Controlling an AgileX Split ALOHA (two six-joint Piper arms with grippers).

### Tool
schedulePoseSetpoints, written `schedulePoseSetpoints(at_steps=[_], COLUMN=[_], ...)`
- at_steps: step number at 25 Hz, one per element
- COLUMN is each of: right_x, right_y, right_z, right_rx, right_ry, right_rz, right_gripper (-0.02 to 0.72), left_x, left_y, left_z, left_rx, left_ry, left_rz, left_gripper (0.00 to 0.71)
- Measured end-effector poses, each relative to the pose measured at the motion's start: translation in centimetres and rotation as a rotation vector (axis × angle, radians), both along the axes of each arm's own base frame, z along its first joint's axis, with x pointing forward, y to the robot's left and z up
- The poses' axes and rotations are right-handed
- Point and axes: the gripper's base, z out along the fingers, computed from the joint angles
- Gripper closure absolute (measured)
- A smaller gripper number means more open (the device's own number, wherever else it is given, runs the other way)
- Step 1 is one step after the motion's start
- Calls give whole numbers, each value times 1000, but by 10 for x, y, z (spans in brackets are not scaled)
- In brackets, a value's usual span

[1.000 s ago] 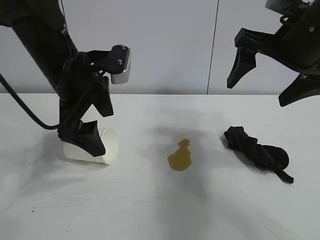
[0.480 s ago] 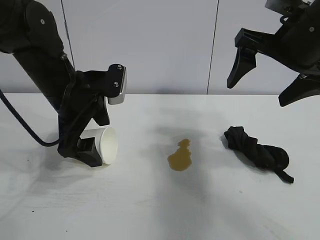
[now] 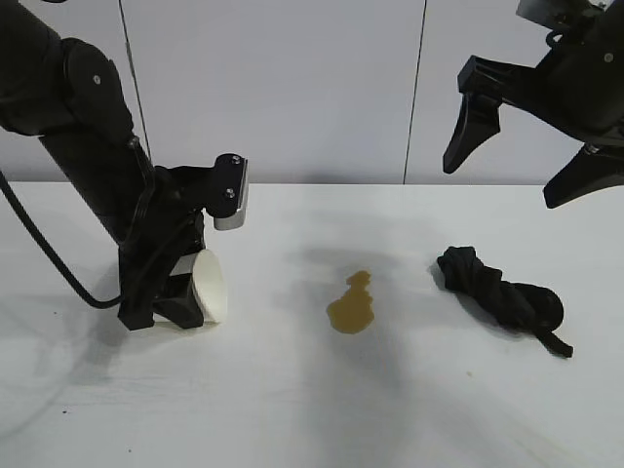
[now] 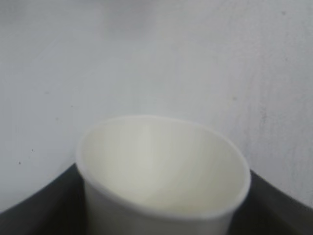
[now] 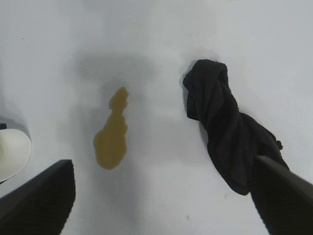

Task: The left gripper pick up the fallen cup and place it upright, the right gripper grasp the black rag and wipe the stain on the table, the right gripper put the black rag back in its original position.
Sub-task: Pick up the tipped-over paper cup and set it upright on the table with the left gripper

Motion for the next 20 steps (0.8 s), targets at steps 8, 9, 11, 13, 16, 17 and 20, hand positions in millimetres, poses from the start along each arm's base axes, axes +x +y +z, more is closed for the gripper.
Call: schedulePoseSetpoints(at_steps=[8,9,11,13,16,17,20], right_x=[0,0,0,0,0,0,0], right_y=[0,0,0,0,0,0,0], right_z=[0,0,0,0,0,0,0], right_rx=[-4,-4,-4,-4,-4,-4,-4], right_ry=[-2,-2,-2,-2,-4,-4,-6], right_rz=[7,7,7,7,6,6,5], right_gripper=[30,30,30,30,30,30,30], left_x=[15,14,12,9,0,0,3], left_y=[54,61,78,90,103,105,108], left_z=[42,44,44,40,29,23,-2], left_rx=[-544,-619,-735,-820,-874,-879,-880], left_ry=[77,59,19,-34,-88,-89,-48], left_rz=[87,68,62,85,77,77,102], left_gripper=[315,315,315,315,315,315,315])
